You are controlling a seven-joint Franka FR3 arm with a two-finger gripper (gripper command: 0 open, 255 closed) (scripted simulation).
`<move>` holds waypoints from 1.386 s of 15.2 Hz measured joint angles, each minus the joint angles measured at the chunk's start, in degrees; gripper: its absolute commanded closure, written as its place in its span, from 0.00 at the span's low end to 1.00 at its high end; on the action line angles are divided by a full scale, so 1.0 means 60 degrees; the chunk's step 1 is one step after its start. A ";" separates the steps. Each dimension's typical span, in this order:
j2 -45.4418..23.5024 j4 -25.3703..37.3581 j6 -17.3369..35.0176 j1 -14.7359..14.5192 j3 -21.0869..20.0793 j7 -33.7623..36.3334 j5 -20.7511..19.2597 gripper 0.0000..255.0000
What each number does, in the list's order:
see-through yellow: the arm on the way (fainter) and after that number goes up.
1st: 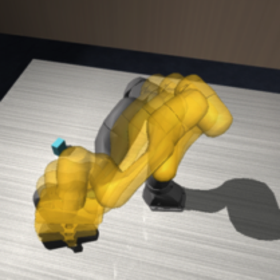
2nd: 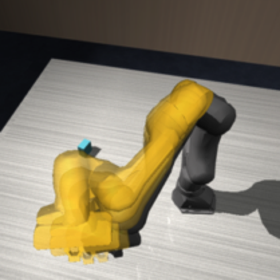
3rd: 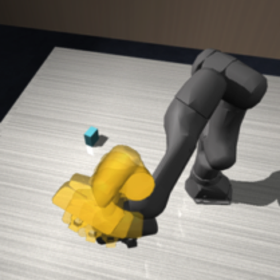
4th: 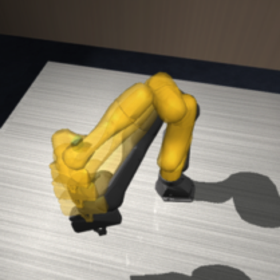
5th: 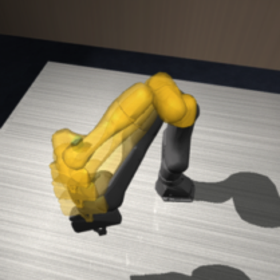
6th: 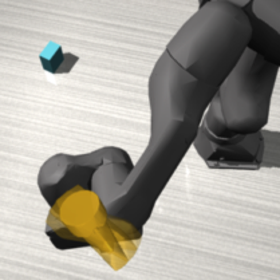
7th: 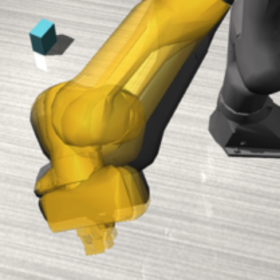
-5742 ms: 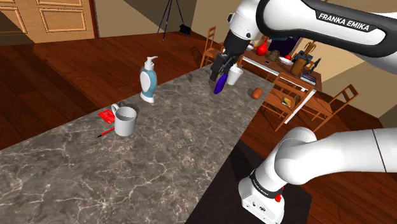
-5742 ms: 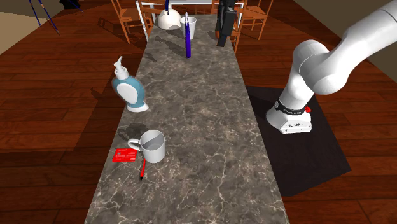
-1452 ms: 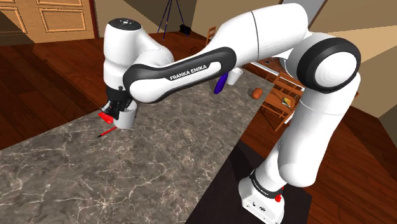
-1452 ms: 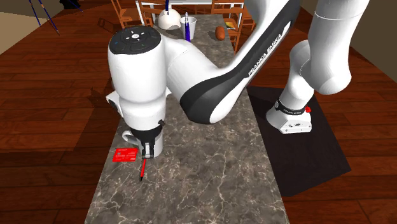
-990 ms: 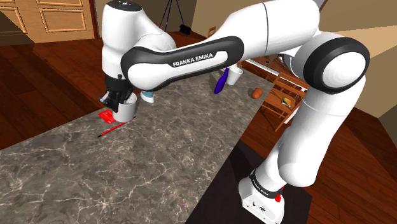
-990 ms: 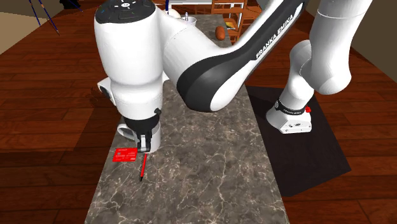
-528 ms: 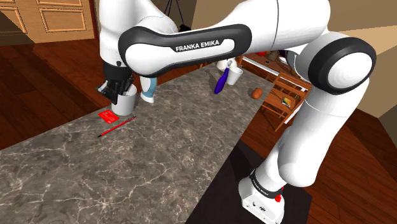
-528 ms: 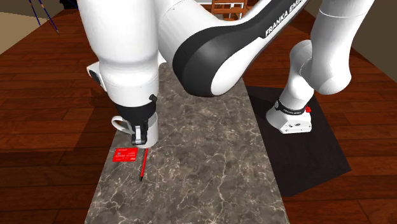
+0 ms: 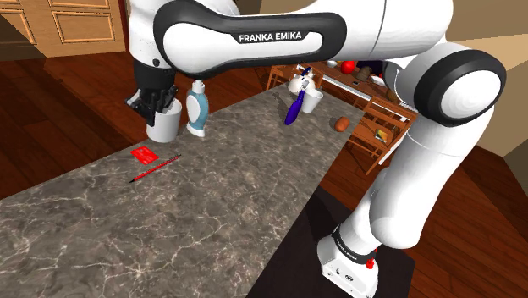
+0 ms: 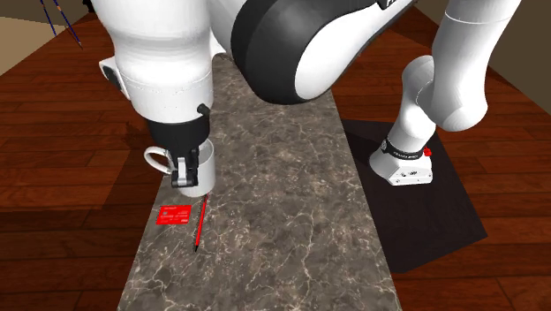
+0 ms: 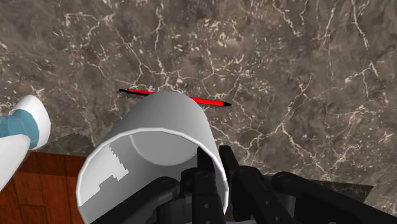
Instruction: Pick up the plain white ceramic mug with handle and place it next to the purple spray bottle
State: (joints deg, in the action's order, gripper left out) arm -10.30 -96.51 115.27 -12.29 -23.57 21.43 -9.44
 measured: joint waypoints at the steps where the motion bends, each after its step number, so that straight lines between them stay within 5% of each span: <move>1: 0.0027 0.0094 -0.0119 -0.0002 -0.0006 -0.0012 0.0018 1.00; 21: -0.0318 0.3152 -0.2850 -0.0219 -0.0086 -0.0189 -0.0051 1.00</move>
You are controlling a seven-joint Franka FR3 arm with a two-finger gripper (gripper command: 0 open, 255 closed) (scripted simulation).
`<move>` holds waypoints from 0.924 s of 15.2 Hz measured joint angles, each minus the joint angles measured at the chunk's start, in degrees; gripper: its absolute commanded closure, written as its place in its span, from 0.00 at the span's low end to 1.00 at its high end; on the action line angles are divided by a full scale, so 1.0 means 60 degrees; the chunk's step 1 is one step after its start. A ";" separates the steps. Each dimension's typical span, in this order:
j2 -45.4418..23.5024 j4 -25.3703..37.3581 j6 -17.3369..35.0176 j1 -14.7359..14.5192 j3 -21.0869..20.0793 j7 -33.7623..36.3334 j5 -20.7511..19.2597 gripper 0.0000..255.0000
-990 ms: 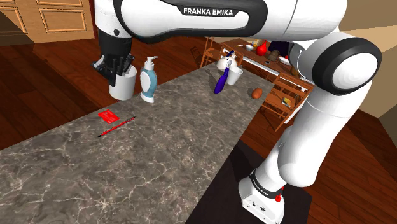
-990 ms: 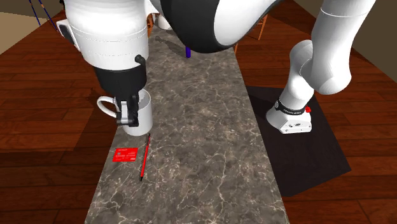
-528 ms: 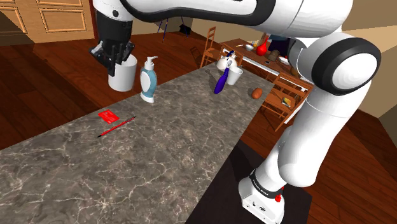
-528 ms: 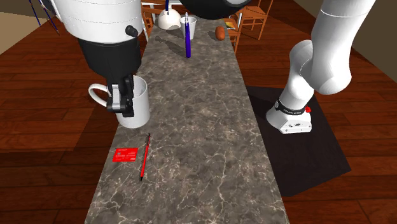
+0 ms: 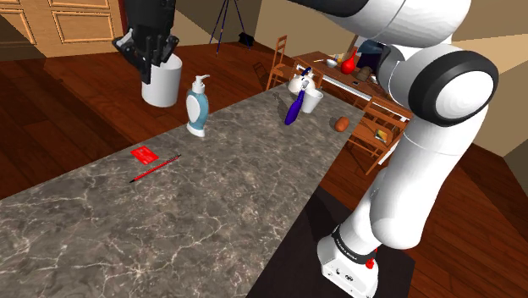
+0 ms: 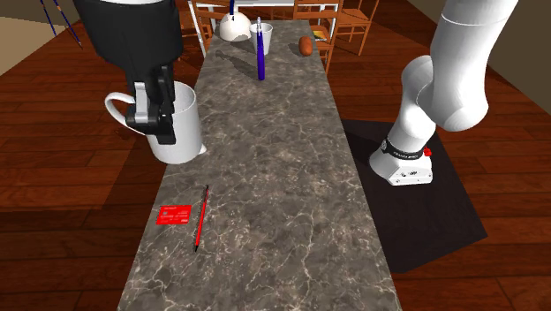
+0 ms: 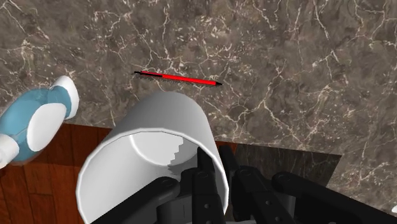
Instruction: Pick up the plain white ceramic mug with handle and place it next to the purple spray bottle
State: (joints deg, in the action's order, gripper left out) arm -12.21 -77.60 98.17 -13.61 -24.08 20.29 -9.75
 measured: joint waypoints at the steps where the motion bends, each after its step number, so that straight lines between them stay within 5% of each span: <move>1: -0.0046 0.0175 -0.0134 -0.0020 -0.0003 -0.0003 -0.0020 1.00; 7: -0.0440 0.1500 -0.1097 -0.0220 -0.0035 0.0003 -0.0200 1.00; 14: 0.0567 0.0386 -0.0794 0.0918 0.0415 -0.1388 0.0506 1.00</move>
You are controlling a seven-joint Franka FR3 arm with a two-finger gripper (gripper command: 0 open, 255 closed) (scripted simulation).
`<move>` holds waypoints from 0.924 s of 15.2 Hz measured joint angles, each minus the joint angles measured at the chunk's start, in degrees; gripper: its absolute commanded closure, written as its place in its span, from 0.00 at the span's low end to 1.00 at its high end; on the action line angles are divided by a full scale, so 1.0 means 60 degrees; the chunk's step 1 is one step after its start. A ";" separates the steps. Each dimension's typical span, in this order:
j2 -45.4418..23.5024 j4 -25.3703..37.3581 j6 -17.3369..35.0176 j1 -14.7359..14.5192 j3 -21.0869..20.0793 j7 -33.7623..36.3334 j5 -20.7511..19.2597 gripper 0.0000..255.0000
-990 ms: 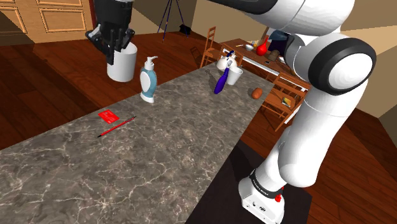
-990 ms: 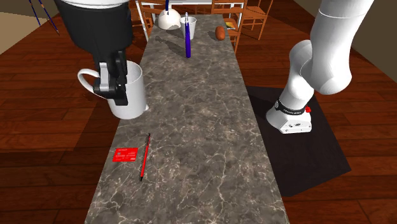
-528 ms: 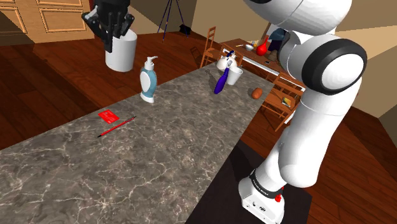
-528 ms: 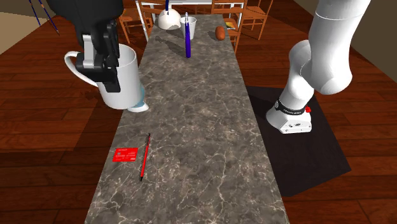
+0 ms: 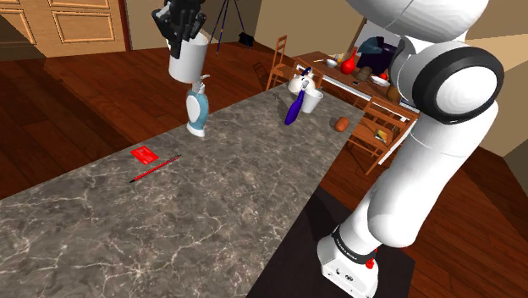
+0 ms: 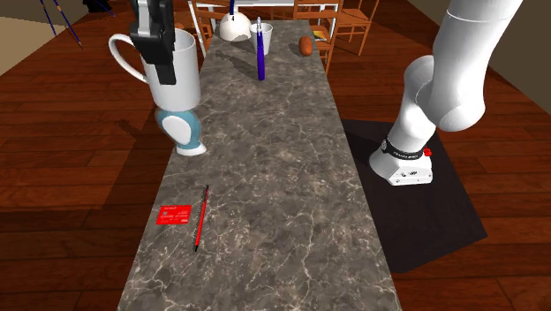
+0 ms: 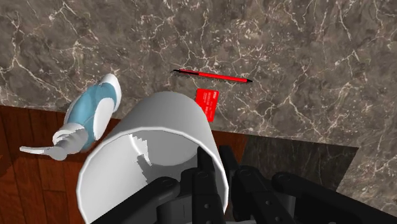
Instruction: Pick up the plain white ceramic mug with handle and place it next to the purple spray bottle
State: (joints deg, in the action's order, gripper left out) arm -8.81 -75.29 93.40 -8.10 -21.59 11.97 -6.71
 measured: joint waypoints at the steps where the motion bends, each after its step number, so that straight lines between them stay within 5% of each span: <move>1: 0.0185 -0.0237 0.0086 0.0183 0.0097 -0.0252 0.0124 1.00; 14: 0.0902 -0.1137 0.0417 0.1974 0.1462 -0.3331 0.1024 1.00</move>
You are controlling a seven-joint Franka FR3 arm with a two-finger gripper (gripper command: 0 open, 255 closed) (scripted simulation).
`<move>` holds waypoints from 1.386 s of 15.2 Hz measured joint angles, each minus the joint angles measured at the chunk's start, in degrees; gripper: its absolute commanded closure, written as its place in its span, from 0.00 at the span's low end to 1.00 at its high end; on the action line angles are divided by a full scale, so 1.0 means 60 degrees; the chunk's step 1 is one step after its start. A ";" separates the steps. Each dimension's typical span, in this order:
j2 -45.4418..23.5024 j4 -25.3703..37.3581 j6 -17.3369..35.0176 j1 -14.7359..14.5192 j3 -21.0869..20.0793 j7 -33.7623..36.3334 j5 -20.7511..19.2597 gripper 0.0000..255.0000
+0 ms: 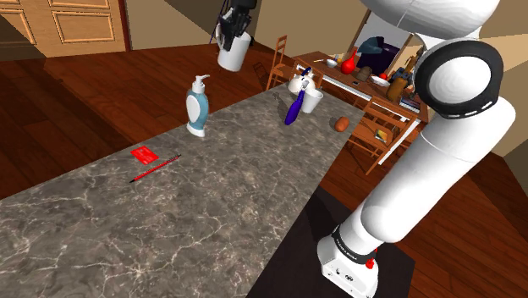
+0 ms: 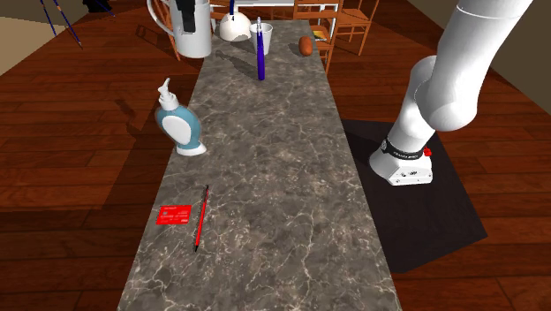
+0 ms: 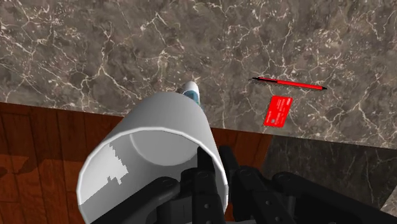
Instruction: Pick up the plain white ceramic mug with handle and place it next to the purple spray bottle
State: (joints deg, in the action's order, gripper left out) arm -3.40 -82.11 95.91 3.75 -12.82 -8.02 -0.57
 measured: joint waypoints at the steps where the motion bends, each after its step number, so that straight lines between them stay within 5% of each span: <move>1: -0.0080 0.0082 -0.0003 0.0112 0.0097 -0.0213 0.0029 1.00; 12: -0.0977 0.1240 -0.0325 0.1382 0.1095 -0.2484 0.0408 1.00; 21: -0.3049 0.4354 -0.1475 0.2544 0.1702 -0.4196 0.0720 1.00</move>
State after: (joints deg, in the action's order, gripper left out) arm -21.69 -55.99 87.05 19.01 -2.61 -33.19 3.76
